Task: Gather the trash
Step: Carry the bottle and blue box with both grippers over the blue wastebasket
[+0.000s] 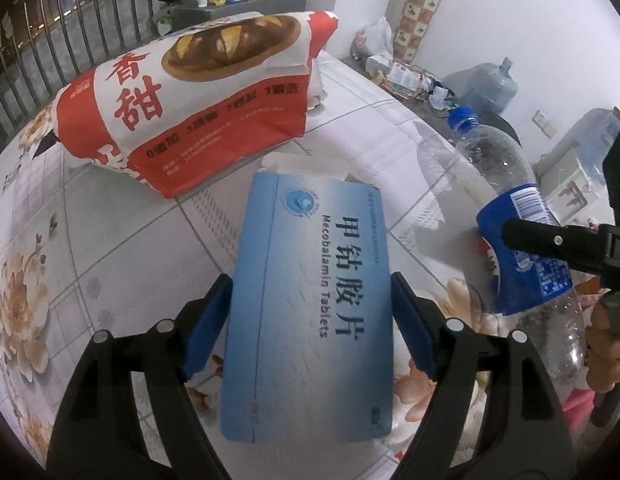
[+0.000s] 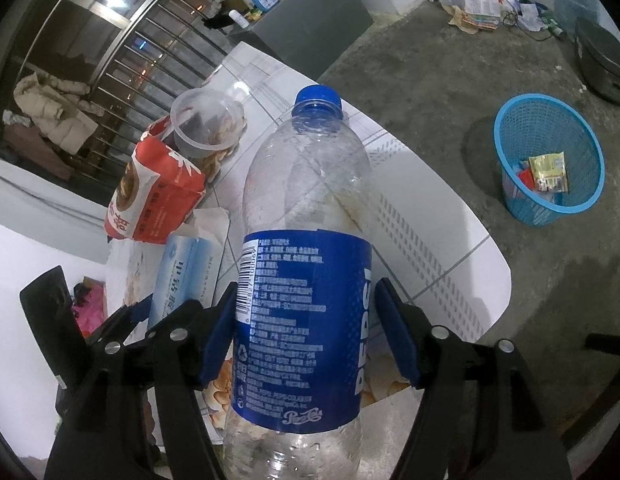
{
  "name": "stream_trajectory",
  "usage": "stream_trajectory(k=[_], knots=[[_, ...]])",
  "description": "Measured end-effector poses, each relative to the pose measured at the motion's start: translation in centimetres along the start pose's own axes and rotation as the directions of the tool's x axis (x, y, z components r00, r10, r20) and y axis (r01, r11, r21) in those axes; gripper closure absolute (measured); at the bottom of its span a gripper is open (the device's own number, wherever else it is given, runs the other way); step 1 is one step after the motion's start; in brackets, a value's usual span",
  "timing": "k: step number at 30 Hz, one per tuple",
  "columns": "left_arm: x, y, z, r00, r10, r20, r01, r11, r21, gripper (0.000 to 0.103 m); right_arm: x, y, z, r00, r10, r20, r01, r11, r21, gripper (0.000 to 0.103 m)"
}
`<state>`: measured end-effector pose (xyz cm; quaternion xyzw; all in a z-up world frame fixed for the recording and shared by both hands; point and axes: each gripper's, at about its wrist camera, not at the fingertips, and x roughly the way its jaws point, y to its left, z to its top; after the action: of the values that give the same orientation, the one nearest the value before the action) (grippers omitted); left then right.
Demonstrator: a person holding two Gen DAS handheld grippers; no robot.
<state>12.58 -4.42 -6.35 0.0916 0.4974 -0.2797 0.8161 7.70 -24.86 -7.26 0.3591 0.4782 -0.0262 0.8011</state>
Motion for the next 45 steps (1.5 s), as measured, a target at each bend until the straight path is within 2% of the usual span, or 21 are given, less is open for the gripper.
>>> stream_trajectory(k=[6,11,26,45], knots=[[0.5,0.2,0.1,1.000,0.006,0.007,-0.006,1.000,-0.013,0.032,0.0,0.0,-0.2,1.000,0.005,0.008,-0.005,1.000,-0.005,0.037],[0.6,0.2,0.0,1.000,0.008,0.014,-0.008,1.000,-0.018,0.033,-0.1,-0.5,-0.5,1.000,0.019,0.016,-0.019,1.000,0.007,0.044],[0.1,-0.3,0.6,0.999,-0.005,0.044,0.006,1.000,-0.020,0.035,-1.3,-1.9,-0.9,0.996,0.057,0.063,-0.061,0.996,0.066,0.046],[-1.5,-1.3,1.3,0.996,-0.035,0.085,0.036,0.999,-0.004,0.035,-3.1,-2.7,-1.0,0.991,0.088,0.106,-0.096,0.992,0.082,0.046]])
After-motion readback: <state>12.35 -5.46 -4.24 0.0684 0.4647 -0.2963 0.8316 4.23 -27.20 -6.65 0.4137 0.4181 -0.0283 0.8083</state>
